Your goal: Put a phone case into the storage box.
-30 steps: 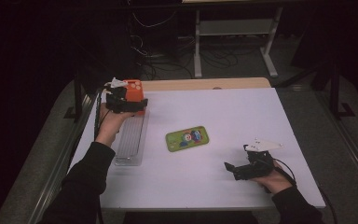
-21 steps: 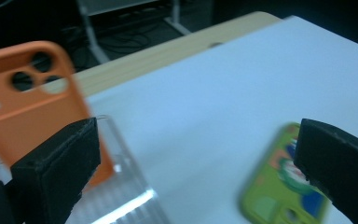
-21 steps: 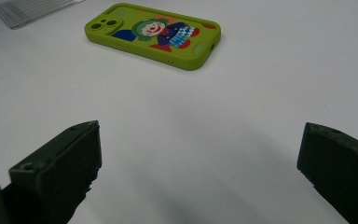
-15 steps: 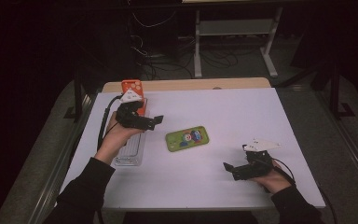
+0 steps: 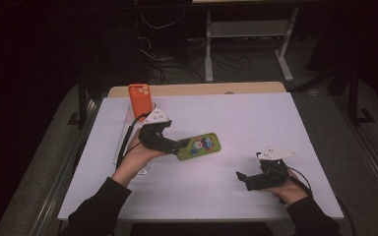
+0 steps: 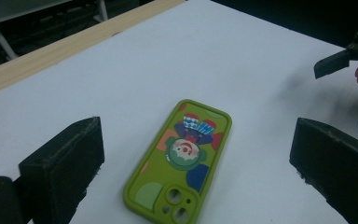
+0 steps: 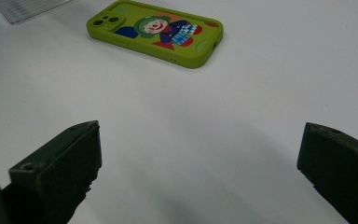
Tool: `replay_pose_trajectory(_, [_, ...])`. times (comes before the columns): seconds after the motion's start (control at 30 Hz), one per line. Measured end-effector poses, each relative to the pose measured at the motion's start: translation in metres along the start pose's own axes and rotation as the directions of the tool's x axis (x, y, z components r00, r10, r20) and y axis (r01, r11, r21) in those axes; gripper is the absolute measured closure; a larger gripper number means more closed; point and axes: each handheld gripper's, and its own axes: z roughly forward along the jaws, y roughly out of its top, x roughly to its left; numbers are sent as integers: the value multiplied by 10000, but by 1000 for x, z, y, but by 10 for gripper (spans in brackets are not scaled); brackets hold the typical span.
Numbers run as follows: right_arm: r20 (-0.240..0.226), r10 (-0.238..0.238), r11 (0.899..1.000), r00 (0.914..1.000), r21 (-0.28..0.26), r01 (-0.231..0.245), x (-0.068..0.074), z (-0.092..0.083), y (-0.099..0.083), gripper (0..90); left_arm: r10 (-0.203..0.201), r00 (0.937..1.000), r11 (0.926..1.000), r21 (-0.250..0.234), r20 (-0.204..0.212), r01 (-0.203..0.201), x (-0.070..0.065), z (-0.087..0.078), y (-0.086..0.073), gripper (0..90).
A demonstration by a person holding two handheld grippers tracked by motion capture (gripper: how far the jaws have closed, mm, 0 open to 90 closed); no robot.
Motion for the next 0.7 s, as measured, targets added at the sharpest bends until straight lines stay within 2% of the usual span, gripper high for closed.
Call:
replay_pose_trajectory(0.17, [13, -3, 10000, 10000, -2, 3, 0, 0, 0, 0, 58, 10000, 9999, 130, 32, -58, -3, 12, 0, 76])
replay_pose_trajectory(0.3, [3, -4, 10000, 10000, 11, 4, 0, 0, 0, 0, -30, 10000, 9998, 199, -3, 31, -2, 22, 1, 178])
replay_pose_trajectory(0.37, [-18, -16, 10000, 10000, 15, 16, 0, 0, 0, 0, -37, 10000, 9997, 244, 6, 37, -2, 29, 2, 243])
replay_pose_trajectory(0.47, [-27, -27, 10000, 10000, -4, 27, 0, 0, 0, 0, 159, 9999, 9987, 489, 13, -159, 0, 37, 4, 355])
replay_pose_trajectory(0.5, [-24, -22, 10000, 10000, -6, 22, 0, 0, 0, 0, 21, 10000, 9993, 367, 25, -22, 1, 42, 4, 398])
replay_pose_trajectory(0.57, [-38, 10, 10000, 10000, 10, -10, 0, 0, 0, 0, 47, 10000, 9989, 456, -37, -45, 3, 50, 4, 480])
replay_pose_trajectory(0.6, [-42, 10, 10000, 10000, 13, -10, 0, 0, 0, 0, 192, 9997, 9977, 648, -135, -183, 5, 53, 5, 522])
replay_pose_trajectory(0.67, [-44, 0, 10000, 10000, 8, 0, 0, 0, 0, 0, -87, 9996, 9985, 543, -254, 101, 8, 62, 4, 603])
replay_pose_trajectory(0.7, [-46, -38, 10000, 10000, -11, 38, -1, 0, 0, 0, -92, 9995, 9980, 627, -299, 111, 11, 66, 4, 648])
